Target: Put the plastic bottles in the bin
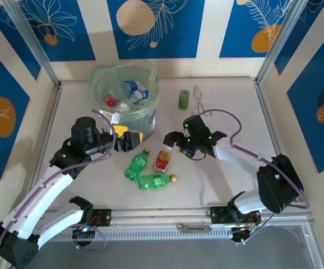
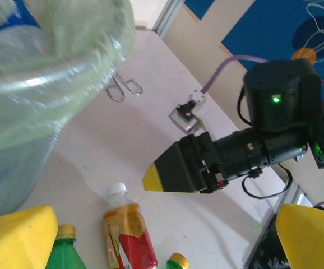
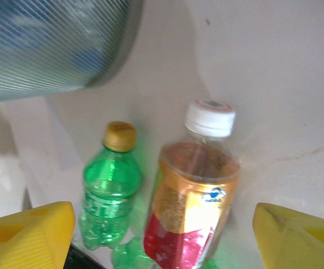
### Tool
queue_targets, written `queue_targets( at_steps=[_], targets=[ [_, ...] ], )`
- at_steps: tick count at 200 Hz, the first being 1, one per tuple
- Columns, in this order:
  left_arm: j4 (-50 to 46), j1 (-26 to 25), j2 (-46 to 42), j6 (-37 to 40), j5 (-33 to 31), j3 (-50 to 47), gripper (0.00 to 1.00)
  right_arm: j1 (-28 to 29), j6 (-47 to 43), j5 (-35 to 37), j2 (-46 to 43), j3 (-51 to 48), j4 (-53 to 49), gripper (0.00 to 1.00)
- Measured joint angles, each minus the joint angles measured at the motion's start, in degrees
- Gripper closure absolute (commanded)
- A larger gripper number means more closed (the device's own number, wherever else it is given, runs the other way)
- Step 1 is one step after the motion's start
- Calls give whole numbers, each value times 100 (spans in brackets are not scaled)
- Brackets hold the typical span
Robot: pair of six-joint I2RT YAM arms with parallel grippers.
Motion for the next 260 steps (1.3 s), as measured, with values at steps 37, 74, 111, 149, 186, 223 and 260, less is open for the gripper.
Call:
queue_targets(
  at_steps=[37,74,111,149,186,223,260],
  targets=[
    [-9,-291,-13,26,-260,-144,0,273,70,63,505,13,-179,16],
    [-17,-308,-111,68,-713,-258,0,413,94,57,1152,343,-289,16],
    [-9,-308,-240,68,-1056,-328,0,415,197,50,1499,514,-131,17],
    [2,-308,-238,63,-1185,-400,0,413,313,33,1696,518,-68,23],
    [31,-308,-234,63,-1228,-402,0,415,315,33,1729,518,31,40],
    [129,-308,-216,44,-1228,-439,0,398,319,11,1757,516,251,47],
    [173,-310,-151,0,-1226,-450,0,304,267,-24,1694,516,302,47]
  ],
)
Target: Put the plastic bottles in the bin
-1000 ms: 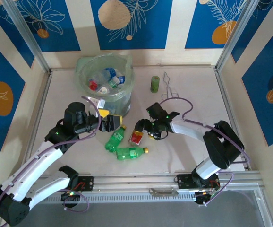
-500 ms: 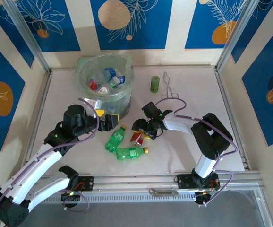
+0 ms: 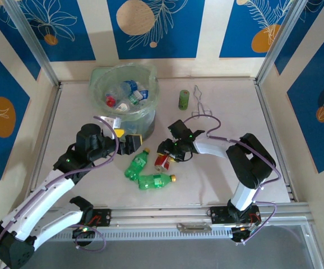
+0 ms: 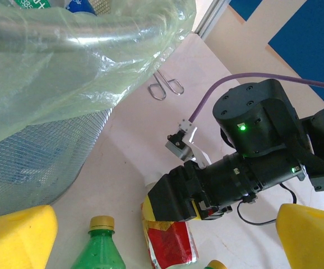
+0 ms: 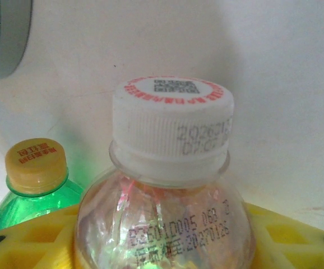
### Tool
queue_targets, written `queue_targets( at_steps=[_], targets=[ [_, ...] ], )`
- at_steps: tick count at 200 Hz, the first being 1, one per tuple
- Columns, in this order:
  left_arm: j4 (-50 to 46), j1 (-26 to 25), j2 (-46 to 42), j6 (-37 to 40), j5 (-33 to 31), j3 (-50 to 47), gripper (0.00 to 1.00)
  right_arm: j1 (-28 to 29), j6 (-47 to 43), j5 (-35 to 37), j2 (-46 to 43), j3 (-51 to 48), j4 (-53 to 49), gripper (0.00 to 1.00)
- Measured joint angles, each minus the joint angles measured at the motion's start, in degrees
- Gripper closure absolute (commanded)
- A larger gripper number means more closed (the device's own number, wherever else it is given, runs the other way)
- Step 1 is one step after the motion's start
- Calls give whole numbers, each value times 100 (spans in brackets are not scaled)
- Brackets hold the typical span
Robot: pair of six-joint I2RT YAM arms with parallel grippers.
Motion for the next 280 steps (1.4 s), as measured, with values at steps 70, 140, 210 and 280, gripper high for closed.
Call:
queue_targets(
  at_steps=[70,140,210,280],
  targets=[
    [48,-575,560,-42,-216,345,0,-667,-313,120,-1600,9,-13,48],
    [557,-1434,1591,271,-481,1346,0,-935,-935,190,-2791,431,457,48],
    [726,-1652,2369,780,-573,1967,0,-953,-1217,-94,-3165,614,719,48],
    [774,-1687,2800,968,-533,2216,4,-951,-1193,-444,-3165,614,901,48]
  ],
)
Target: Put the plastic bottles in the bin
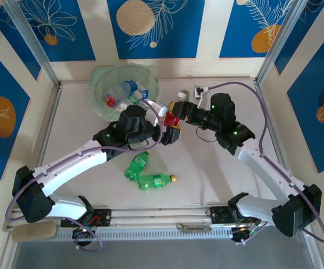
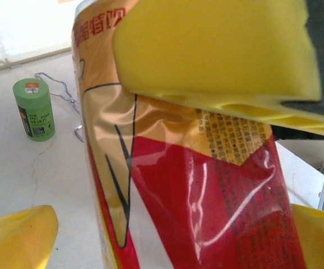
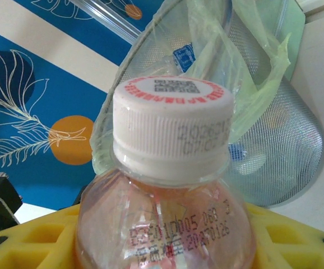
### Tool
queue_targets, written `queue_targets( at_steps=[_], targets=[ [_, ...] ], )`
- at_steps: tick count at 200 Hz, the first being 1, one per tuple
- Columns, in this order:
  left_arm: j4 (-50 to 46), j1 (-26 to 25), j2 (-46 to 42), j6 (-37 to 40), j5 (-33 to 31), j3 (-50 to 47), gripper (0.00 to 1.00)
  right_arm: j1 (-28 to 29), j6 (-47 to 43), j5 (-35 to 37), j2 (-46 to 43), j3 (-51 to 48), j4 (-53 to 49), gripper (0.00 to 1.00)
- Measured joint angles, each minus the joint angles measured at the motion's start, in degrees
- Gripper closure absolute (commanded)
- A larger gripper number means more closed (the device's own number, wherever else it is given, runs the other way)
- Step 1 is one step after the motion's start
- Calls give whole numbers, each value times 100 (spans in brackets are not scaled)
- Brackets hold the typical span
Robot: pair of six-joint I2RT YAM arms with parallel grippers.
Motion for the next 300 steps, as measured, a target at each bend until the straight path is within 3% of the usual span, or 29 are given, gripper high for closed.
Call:
queue_targets(
  at_steps=[36,90,111,134,146,181,233,300],
  targets=[
    [181,-7,63,157,-4,90,11,4,50,-87,0,-2,70,48],
    [337,-42,116,326,35,138,37,0,107,-72,0,-4,120,49],
    [372,-48,136,345,39,146,38,0,107,-55,0,-7,138,46],
    [382,-48,136,358,59,146,38,0,136,-57,0,-9,168,26],
    [409,-48,138,374,59,146,38,2,153,-85,0,-9,164,22],
    [466,-48,138,393,57,146,38,-98,214,-125,-22,-17,162,20],
    [463,-33,133,393,-76,107,39,-715,369,-103,-599,-350,153,19],
    [195,341,-42,610,-188,511,41,-1202,527,52,-1102,-765,133,18]
  ],
)
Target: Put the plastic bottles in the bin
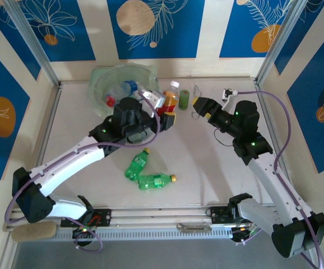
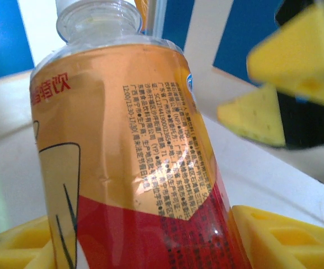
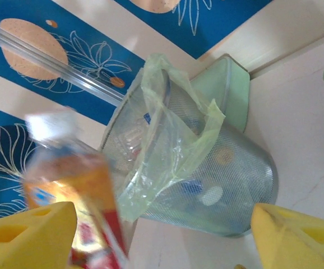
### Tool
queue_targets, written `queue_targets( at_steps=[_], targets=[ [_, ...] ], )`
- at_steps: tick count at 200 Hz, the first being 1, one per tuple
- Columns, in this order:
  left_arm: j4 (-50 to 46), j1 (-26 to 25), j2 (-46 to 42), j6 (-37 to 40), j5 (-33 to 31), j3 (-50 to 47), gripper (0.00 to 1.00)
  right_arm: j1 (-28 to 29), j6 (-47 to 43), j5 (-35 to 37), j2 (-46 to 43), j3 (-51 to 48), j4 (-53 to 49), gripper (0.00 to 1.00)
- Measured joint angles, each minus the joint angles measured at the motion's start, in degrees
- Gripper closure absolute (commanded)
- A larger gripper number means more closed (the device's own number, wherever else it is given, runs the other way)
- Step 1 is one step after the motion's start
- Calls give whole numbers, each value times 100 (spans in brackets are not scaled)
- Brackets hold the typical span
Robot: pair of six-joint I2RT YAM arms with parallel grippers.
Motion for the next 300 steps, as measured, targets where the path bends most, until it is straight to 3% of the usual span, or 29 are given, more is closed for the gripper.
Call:
queue_targets(
  at_steps=[62,138,265,277,300],
  targets=[
    [-210,938,-507,444,-289,699,43,-31,164,-31,278,-98,17,18],
    [-1248,2249,-321,201,-422,1040,44,-31,258,-146,538,-98,129,18],
    [-2916,2328,1445,-538,531,2127,44,-31,317,-155,584,-98,151,18],
    [-2966,2328,1515,-579,623,2190,41,-31,317,-153,581,-98,151,18],
    [-2979,2326,1572,-678,765,2238,25,-31,317,-153,577,-118,151,18]
  ],
)
